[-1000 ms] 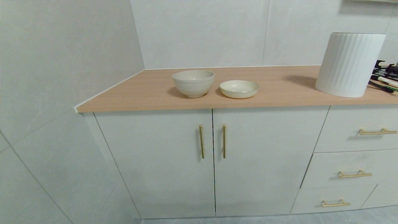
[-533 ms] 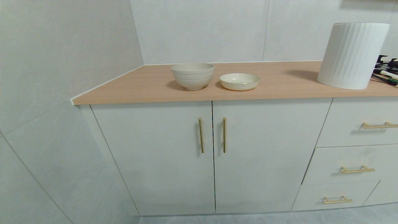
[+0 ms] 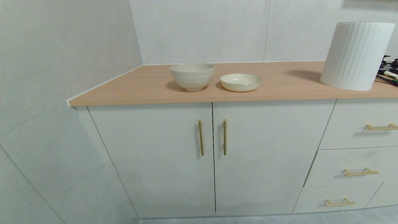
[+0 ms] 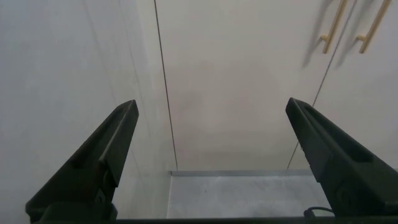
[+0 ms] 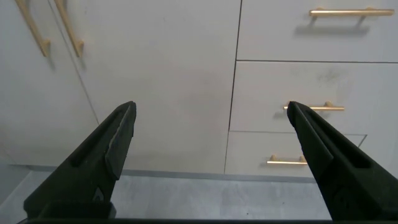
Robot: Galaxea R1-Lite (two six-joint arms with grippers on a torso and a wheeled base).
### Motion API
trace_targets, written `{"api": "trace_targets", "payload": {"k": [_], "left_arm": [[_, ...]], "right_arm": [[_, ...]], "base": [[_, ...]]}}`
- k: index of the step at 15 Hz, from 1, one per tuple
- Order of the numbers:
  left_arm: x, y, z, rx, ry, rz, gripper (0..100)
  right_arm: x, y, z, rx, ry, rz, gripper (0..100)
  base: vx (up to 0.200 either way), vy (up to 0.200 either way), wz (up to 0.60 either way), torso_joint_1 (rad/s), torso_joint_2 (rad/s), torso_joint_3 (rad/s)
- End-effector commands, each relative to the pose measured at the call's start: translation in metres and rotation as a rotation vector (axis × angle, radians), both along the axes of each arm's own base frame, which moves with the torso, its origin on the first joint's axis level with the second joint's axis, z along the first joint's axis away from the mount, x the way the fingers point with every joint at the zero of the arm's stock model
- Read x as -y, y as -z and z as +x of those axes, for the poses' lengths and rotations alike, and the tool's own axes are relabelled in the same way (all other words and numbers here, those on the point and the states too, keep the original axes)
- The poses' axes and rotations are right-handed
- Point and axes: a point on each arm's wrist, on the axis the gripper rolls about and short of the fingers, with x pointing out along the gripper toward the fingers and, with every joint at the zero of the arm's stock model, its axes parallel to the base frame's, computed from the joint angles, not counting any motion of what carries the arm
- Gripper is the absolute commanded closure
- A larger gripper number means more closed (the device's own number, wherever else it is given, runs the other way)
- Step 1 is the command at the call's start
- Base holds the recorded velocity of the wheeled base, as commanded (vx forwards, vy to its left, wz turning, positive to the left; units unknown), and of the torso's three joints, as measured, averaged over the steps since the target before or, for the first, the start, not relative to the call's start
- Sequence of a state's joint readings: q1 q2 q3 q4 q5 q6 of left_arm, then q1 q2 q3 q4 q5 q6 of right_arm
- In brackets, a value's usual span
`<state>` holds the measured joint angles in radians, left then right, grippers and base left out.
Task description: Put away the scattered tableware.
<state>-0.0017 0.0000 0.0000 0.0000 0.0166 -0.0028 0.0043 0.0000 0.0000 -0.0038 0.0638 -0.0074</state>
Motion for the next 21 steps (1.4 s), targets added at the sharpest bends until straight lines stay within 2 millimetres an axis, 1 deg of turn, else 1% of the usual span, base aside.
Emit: {"api": "trace_targets", "payload": {"k": [1, 7, 8, 9, 10, 12, 14, 15, 16, 17, 18, 19, 21], "left_arm": [[0.000, 0.000, 0.000, -0.002, 0.000, 0.000, 0], [0.000, 0.000, 0.000, -0.002, 0.000, 0.000, 0], [0.000, 0.000, 0.000, -0.002, 0.000, 0.000, 0], [0.000, 0.000, 0.000, -0.002, 0.000, -0.002, 0], [0.000, 0.000, 0.000, -0.002, 0.000, 0.000, 0], [0.000, 0.000, 0.000, -0.002, 0.000, 0.000, 0], [0.000, 0.000, 0.000, -0.002, 0.000, 0.000, 0], [0.000, 0.000, 0.000, -0.002, 0.000, 0.000, 0], [0.000, 0.000, 0.000, -0.002, 0.000, 0.000, 0], [0.000, 0.000, 0.000, -0.002, 0.000, 0.000, 0], [0.000, 0.000, 0.000, -0.002, 0.000, 0.000, 0], [0.000, 0.000, 0.000, -0.002, 0.000, 0.000, 0], [0.000, 0.000, 0.000, -0.002, 0.000, 0.000, 0]], "right_arm": [[0.000, 0.000, 0.000, 0.001, -0.001, 0.000, 0], [0.000, 0.000, 0.000, 0.003, -0.001, -0.003, 0], [0.000, -0.003, -0.001, 0.019, -0.004, -0.002, 0], [0.000, -0.025, -0.007, 0.094, -0.024, 0.025, 0], [-0.002, -0.044, -0.013, 0.120, -0.086, 0.073, 0], [-0.006, -0.054, -0.004, -0.016, -0.268, 0.064, 0], [-0.009, -0.064, 0.015, -0.149, -0.400, 0.087, 0], [-0.010, -0.077, 0.032, -0.233, -0.456, 0.108, 0], [-0.010, -0.085, 0.041, -0.266, -0.476, 0.116, 0], [-0.013, -0.101, 0.065, -0.343, -0.532, 0.124, 0], [-0.019, -0.114, 0.084, -0.381, -0.592, 0.122, 0], [-0.028, -0.122, 0.107, -0.413, -0.650, 0.116, 0], [-0.054, -0.125, 0.160, -0.427, -0.750, 0.097, 0]], "base": [[0.000, 0.000, 0.00, 0.000, 0.00, 0.000], [0.000, 0.000, 0.00, 0.000, 0.00, 0.000], [0.000, 0.000, 0.00, 0.000, 0.00, 0.000], [0.000, 0.000, 0.00, 0.000, 0.00, 0.000], [0.000, 0.000, 0.00, 0.000, 0.00, 0.000], [0.000, 0.000, 0.00, 0.000, 0.00, 0.000], [0.000, 0.000, 0.00, 0.000, 0.00, 0.000], [0.000, 0.000, 0.00, 0.000, 0.00, 0.000], [0.000, 0.000, 0.00, 0.000, 0.00, 0.000], [0.000, 0.000, 0.00, 0.000, 0.00, 0.000], [0.000, 0.000, 0.00, 0.000, 0.00, 0.000], [0.000, 0.000, 0.00, 0.000, 0.00, 0.000], [0.000, 0.000, 0.00, 0.000, 0.00, 0.000]]}}
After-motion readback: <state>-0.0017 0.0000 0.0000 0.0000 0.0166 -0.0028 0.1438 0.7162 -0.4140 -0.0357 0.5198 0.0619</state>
